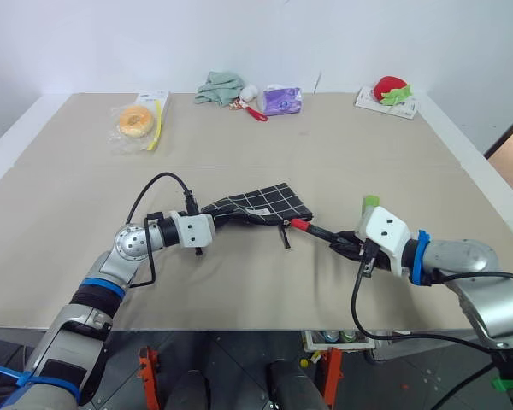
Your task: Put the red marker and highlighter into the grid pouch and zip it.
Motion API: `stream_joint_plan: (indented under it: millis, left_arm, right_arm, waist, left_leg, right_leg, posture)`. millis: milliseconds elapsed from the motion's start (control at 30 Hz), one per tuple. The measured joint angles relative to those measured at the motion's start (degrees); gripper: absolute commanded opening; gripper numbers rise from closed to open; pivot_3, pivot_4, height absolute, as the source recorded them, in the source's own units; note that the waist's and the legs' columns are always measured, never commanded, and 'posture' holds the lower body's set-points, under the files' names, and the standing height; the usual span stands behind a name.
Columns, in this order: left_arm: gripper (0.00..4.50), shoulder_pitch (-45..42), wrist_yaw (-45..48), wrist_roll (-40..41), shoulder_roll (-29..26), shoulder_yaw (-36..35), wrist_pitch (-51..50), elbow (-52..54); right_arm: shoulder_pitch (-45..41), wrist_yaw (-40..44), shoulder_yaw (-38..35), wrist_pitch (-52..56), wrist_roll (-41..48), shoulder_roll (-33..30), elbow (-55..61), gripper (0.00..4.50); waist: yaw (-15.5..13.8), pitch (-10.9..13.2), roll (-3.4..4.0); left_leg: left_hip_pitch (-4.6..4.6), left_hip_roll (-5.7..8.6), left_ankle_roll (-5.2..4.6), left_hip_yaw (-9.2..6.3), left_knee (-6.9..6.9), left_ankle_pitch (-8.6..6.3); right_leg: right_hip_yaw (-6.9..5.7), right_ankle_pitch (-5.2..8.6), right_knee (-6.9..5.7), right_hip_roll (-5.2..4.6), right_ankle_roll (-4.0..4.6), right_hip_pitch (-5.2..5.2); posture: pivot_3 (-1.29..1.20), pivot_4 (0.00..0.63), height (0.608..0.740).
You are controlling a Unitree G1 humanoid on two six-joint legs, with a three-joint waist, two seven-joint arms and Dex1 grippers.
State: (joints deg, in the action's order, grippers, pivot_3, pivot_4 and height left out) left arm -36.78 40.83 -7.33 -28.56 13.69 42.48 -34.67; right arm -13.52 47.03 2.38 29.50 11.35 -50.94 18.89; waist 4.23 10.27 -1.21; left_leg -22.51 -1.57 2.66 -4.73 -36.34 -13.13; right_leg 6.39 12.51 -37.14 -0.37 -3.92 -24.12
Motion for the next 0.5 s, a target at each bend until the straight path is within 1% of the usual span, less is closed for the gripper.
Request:
stream_joint_plan:
  millis: [367,500]
  left_arm:
    - [0.00,0.00,0.01,0.00,0.01,0.00,0.00,0.00]
    - [0.00,0.00,0.06,0.02,0.20,0.00,-0.03,0.04]
  right_arm:
    - [-0.76,-2.15,0.07,0.41,-4.08,1.28,-3.07,0.62]
    - [-2.90,-2.60,2.35,0.42,-6.17,2.97,-3.65,0.62]
  waist:
    - [-0.05,0.00,-0.01]
    - [-0.04,0.00,-0.01]
  left_leg:
    - [-0.02,0.00,0.01,0.00,0.01,0.00]
    - [0.00,0.00,0.01,0.00,0.00,0.00]
  right_leg:
    - [0.01,0.01,0.00,0.00,-0.02,-0.01]
    - [0.01,-0.01,0.00,0.01,-0.01,-0.01]
  posture:
    - [0.00,0.150,0.739]
    - [0.00,0.150,0.739]
